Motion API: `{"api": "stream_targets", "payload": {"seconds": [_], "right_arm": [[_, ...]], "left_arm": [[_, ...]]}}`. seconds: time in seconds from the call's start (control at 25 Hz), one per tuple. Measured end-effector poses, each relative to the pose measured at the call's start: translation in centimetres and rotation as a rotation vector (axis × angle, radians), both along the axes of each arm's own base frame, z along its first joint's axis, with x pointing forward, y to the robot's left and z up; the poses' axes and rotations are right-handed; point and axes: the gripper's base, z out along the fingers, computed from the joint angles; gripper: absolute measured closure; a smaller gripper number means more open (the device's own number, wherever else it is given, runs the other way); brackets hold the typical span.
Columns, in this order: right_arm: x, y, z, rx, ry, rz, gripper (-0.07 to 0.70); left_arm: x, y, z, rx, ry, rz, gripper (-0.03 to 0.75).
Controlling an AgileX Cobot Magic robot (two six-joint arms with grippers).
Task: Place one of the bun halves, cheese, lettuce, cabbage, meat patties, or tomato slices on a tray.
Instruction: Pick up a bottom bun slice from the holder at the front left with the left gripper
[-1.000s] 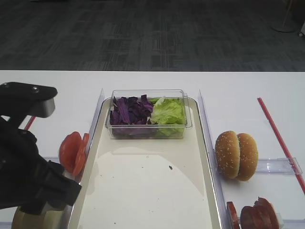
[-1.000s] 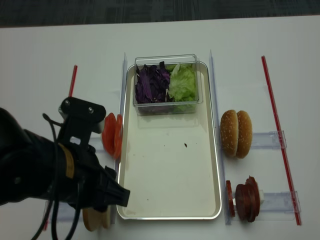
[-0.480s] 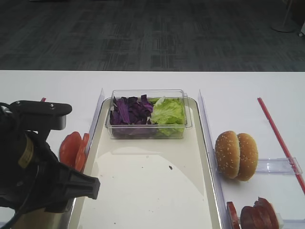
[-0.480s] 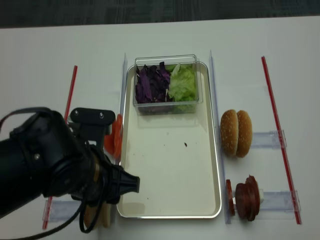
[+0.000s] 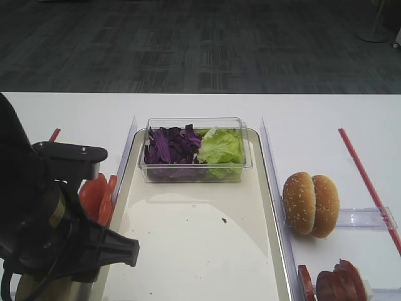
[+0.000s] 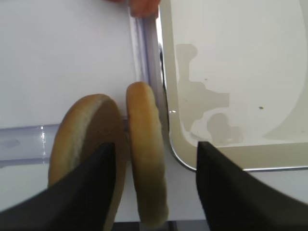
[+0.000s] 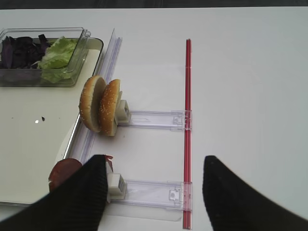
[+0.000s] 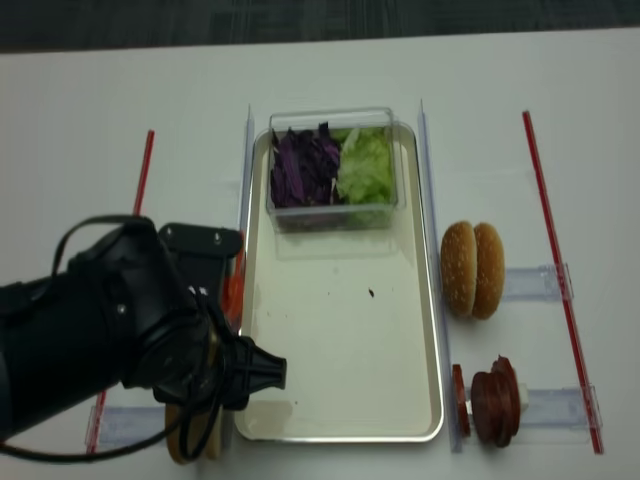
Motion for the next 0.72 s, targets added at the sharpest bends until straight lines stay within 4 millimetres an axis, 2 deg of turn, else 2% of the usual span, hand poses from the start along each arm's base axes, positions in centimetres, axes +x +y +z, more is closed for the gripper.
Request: {"api": "stream_targets", "payload": {"seconds": [0.32, 0.72], "right_arm": [[0.0, 0.0, 0.0, 0.0, 0.0, 0.0, 0.168], [0.0, 0.0, 0.0, 0.0, 0.0, 0.0, 0.168]], "left_arm": [[0.2, -0.3, -0.3, 0.006, 0.005, 0.0, 0.36], [0.5, -0.5, -1.4, 0.043, 0.04, 0.001, 0.43]]}}
